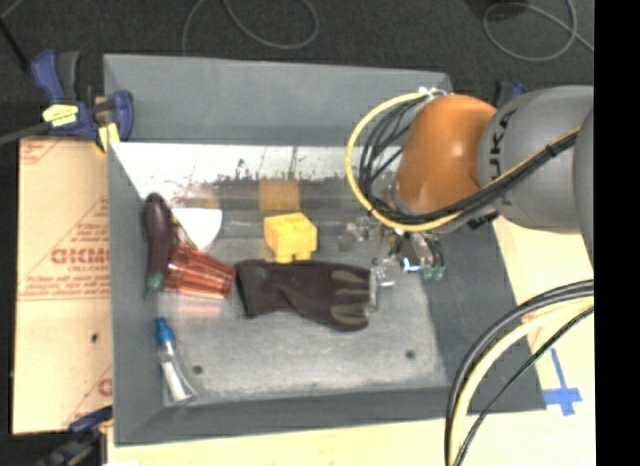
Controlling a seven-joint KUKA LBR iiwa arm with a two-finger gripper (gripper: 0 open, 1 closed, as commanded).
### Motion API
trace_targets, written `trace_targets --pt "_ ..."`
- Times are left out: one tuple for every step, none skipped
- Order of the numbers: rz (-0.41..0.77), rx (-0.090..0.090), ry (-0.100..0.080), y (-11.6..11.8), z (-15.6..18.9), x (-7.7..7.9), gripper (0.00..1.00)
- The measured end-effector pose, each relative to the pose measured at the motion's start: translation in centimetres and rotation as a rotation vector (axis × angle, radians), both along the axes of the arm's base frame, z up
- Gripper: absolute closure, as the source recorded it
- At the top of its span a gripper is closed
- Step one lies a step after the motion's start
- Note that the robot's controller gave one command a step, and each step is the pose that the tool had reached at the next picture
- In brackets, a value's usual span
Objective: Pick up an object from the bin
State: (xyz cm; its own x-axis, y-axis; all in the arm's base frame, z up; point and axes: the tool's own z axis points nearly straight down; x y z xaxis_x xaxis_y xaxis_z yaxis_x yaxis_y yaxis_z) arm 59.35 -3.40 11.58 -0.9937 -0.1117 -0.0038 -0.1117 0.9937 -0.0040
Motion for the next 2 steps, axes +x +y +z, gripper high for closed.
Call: trace_targets --pt "0.204 -0.001 -0.008 0.95 -4.44 0.65 1.0" --pt "0.205 -0.001 -0.008 0.95 -4.44 0.65 1.0"
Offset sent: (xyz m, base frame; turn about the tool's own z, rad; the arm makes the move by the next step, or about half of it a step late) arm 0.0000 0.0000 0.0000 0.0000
